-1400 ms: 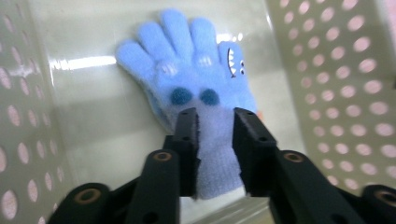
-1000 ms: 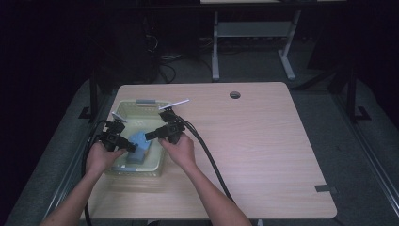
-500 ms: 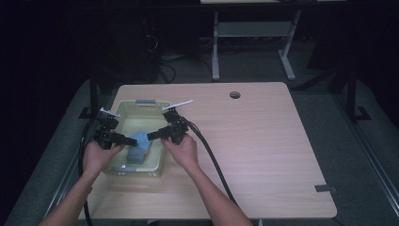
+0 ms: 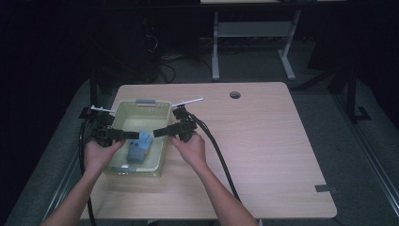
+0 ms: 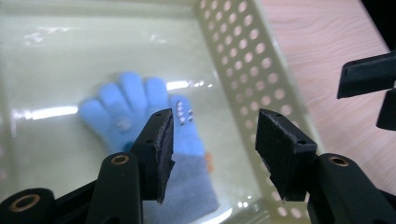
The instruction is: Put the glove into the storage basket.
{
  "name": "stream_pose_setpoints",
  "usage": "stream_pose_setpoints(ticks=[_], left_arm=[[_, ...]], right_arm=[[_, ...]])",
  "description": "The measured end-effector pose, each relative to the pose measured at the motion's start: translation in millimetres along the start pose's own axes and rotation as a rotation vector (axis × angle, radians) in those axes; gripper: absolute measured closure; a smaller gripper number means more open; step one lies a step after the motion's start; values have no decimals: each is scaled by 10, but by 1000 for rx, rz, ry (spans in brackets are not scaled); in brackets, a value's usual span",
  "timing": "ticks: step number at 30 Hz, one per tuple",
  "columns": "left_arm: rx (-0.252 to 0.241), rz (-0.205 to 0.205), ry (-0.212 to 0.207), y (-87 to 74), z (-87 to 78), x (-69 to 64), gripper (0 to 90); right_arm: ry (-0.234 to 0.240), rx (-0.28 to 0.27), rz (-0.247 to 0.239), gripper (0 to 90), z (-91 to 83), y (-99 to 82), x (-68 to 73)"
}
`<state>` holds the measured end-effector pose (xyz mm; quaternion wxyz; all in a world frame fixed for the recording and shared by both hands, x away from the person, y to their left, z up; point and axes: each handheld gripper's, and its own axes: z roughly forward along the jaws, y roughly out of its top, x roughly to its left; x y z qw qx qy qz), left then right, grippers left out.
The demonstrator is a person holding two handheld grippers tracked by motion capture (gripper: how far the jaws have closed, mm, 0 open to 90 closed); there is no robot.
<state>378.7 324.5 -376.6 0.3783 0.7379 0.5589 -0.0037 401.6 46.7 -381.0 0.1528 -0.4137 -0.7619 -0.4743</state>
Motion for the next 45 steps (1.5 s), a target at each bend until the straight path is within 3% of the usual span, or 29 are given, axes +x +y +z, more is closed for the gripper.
stream_pose_setpoints(ticks=[6, 17, 24, 36, 45], left_arm=[[-45, 6, -36, 5, -3, -60, 445], [-78, 19, -47, 29, 24, -176, 408], [-121, 17, -65, 37, 7, -222, 382], [-147, 39, -89, 51, 27, -326, 350], [-157, 42, -108, 60, 70, -423, 324]], right_arm=[[3, -28, 5, 551, -131, -14, -32], [18, -49, 20, 506, -289, -50, -77], [25, -66, 20, 431, -426, -76, -124], [58, -83, 28, 387, -589, -129, -163], [55, -94, 38, 377, -737, -189, -218]])
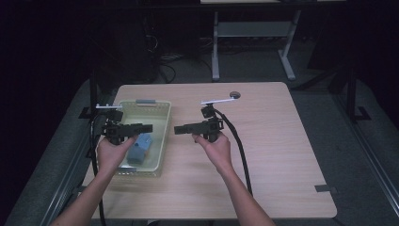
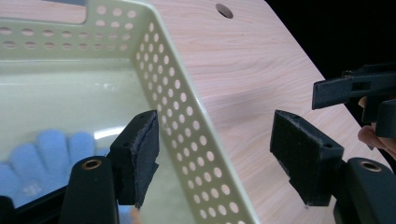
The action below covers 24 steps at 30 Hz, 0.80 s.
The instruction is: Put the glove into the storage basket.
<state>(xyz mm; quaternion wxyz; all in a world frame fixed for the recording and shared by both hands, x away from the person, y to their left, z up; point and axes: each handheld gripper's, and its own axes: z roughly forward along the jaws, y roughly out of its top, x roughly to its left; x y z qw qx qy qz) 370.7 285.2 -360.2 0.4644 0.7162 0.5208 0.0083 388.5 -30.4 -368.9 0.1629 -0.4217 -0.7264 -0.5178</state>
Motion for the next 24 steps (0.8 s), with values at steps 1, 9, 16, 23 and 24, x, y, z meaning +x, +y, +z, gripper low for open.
stream_pose_setpoints(ticks=[1, 9, 16, 23, 24], left_arm=[[0, 1, -5, -1, 13, -15, 321], [0, 17, -28, 0, 78, -105, 302], [9, 32, -34, -5, 156, -192, 294], [11, 49, -46, -3, 229, -298, 278], [15, 52, -50, -3, 244, -314, 277]], right_arm=[[-1, -2, 0, 375, -16, -3, -3], [-9, -17, -1, 366, -165, -37, -31], [-25, -32, 12, 356, -329, -67, -74], [-38, -51, 14, 355, -473, -93, -107], [-35, -51, 22, 355, -495, -99, -110]])
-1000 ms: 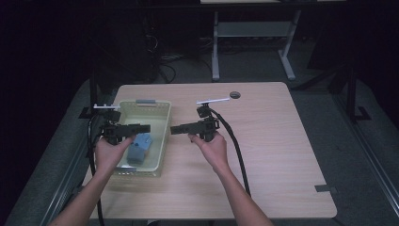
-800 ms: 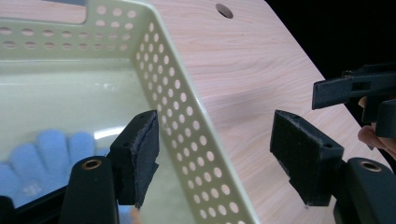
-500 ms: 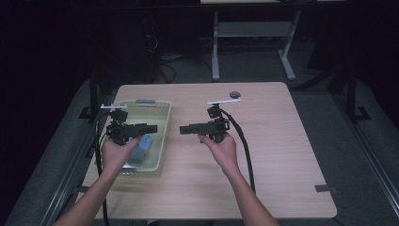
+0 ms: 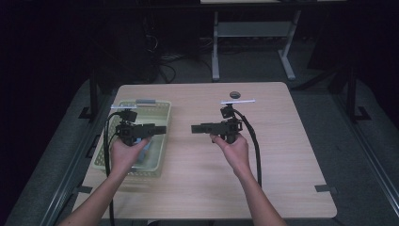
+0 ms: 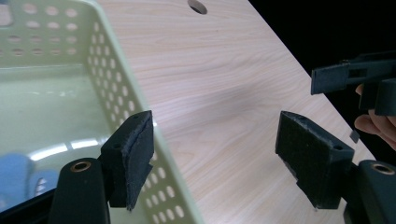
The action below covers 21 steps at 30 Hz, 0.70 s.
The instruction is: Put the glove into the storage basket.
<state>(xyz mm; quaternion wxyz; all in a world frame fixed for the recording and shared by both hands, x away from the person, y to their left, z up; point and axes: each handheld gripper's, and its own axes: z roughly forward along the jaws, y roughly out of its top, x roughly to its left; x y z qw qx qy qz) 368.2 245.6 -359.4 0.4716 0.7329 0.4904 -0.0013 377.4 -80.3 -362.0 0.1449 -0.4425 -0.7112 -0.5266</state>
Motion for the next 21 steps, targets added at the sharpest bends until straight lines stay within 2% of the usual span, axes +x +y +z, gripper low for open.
stream_pose_setpoints(ticks=[10, 21], left_arm=[[15, 34, -22, 19, 159, -203, 262], [26, 44, -50, -2, 334, -357, 262]], right_arm=[[-22, -23, 16, 345, -218, -69, -93], [-40, -35, 34, 332, -415, -142, -187]])
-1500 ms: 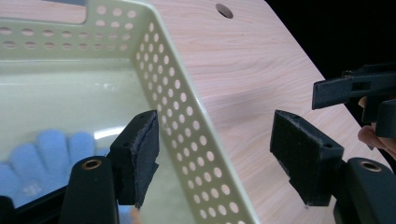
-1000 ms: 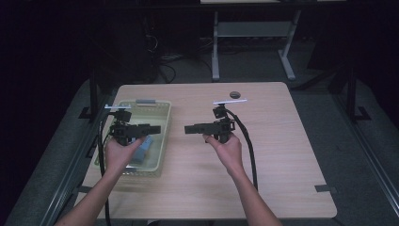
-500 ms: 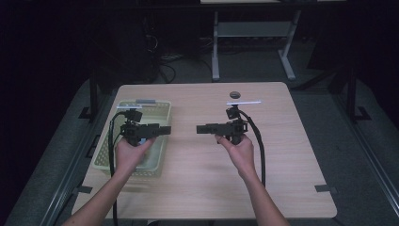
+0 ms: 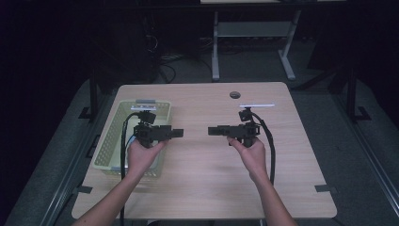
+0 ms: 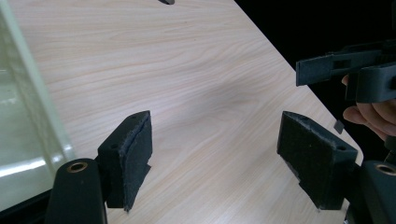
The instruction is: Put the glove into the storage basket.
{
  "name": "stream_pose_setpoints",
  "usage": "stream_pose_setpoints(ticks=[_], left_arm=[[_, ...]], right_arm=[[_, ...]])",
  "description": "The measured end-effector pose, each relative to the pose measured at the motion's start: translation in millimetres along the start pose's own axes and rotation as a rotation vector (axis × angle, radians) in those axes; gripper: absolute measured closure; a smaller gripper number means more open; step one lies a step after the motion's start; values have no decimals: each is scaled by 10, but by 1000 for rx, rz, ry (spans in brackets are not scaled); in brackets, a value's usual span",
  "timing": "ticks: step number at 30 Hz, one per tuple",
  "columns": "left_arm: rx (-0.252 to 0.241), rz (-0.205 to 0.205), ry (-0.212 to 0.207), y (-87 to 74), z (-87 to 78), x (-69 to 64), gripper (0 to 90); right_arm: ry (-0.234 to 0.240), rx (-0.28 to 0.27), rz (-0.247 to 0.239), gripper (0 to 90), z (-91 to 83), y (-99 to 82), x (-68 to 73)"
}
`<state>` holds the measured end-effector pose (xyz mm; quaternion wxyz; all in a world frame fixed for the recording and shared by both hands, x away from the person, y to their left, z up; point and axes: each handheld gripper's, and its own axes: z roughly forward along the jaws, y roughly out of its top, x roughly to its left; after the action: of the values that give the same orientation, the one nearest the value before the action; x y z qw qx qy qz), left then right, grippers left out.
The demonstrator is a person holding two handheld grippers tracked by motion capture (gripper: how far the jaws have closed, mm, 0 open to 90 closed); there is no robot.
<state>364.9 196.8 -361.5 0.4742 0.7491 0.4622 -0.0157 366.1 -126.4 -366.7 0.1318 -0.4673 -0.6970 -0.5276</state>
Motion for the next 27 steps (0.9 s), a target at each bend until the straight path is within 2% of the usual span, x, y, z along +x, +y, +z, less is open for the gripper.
stream_pose_setpoints(ticks=[27], left_arm=[[24, 33, -33, -33, 299, -256, 256]], right_arm=[[-29, -43, 47, 326, -424, -172, -253]])
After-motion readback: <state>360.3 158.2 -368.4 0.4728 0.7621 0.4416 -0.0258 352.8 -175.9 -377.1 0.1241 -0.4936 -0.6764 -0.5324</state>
